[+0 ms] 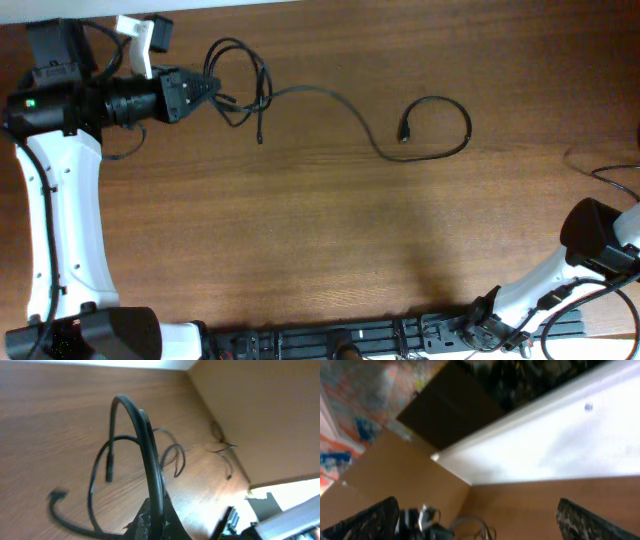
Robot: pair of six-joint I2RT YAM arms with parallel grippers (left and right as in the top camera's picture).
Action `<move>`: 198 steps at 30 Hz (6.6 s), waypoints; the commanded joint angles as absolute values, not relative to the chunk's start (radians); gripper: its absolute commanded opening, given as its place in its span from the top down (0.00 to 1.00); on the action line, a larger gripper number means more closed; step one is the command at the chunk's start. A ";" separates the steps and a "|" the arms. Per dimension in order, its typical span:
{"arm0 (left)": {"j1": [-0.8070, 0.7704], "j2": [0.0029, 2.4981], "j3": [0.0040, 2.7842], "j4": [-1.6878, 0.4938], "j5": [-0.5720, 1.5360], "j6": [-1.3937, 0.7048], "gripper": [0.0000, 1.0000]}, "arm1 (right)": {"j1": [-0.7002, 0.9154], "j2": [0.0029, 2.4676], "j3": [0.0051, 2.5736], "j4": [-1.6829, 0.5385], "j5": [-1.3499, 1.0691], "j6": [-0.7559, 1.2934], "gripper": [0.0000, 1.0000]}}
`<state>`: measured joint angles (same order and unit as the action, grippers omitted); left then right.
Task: Untangle cables
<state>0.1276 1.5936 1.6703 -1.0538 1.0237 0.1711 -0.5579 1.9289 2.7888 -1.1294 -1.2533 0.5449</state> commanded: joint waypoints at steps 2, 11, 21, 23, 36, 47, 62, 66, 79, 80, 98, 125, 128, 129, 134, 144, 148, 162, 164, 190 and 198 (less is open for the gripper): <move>0.076 1.546 1.807 -1.048 1.129 0.165 1.00 | -0.460 1.910 2.799 -1.365 -1.190 0.196 0.01; -0.005 1.536 1.977 -1.042 1.111 0.094 0.99 | -0.114 1.927 2.798 -1.698 -0.842 -0.184 0.12; -0.013 1.525 1.982 -0.969 1.074 -0.089 0.99 | 0.197 1.933 2.720 -1.698 -0.535 -0.381 0.03; -0.013 1.523 1.982 -0.969 1.074 -0.133 0.98 | 0.226 1.933 2.690 -1.698 -0.483 -0.442 0.00; -0.013 1.518 1.982 -0.969 1.076 -0.513 1.00 | 0.310 1.934 2.417 -1.576 -0.501 -0.703 0.29; -0.013 1.518 1.982 -0.971 1.076 -0.511 0.99 | 0.320 1.932 2.419 -1.511 -0.501 -0.613 0.96; -0.012 1.518 1.982 -1.161 0.884 -0.342 0.93 | 0.319 1.752 2.429 -1.215 -0.477 -0.227 0.96; -0.012 1.518 1.982 -1.174 0.873 -0.333 0.91 | 0.319 1.687 2.429 -1.145 -0.398 -0.131 0.96; -0.012 1.518 1.982 -1.260 0.713 -0.244 0.85 | 0.319 1.597 2.429 -1.001 -0.381 -0.017 0.96; -0.012 1.518 1.982 -1.264 0.681 -0.244 0.85 | 0.319 1.597 2.429 -0.996 -0.376 -0.016 0.96; -0.012 1.518 1.982 -1.330 0.612 -0.207 0.76 | 0.219 1.590 2.429 -0.905 0.237 0.021 0.96; -0.013 1.519 1.982 -1.383 0.613 -0.207 0.76 | -0.606 1.737 2.392 -0.972 0.245 0.020 0.96; -0.013 1.519 1.982 -1.385 0.613 -0.207 0.76 | -0.677 1.771 2.371 -0.971 0.252 0.020 0.96; -0.013 1.519 1.982 -1.385 0.613 -0.207 0.76 | -0.690 1.776 2.371 -0.969 0.252 0.020 0.96; -0.013 1.519 1.982 -1.385 0.613 -0.207 0.76 | -0.805 1.812 2.368 -0.983 0.252 0.069 0.96; -0.013 1.519 1.982 -1.382 0.613 -0.207 0.73 | -0.863 1.847 2.366 -1.070 0.213 0.200 0.01; -0.013 1.519 1.982 -1.382 0.614 -0.207 0.73 | -0.811 1.847 2.366 -1.076 0.176 0.196 0.01; -0.013 1.519 1.982 -1.378 0.624 -0.207 0.49 | -0.483 1.847 2.366 -1.204 -0.249 0.175 0.01; -0.013 1.519 1.982 -1.378 0.624 -0.207 0.47 | -0.413 1.847 2.366 -1.227 -0.289 0.169 0.01; -0.013 1.518 1.982 -1.447 0.344 -0.207 0.69 | 0.286 2.028 2.365 -1.669 -0.277 0.137 0.01; -0.074 1.489 1.980 -1.479 0.245 -0.207 0.75 | 0.395 2.030 2.365 -1.699 -0.196 0.167 0.01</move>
<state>-0.0280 1.5379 1.9629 -1.4746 0.3172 -0.2165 0.3538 2.0350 2.3707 -1.6917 -0.2382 0.1547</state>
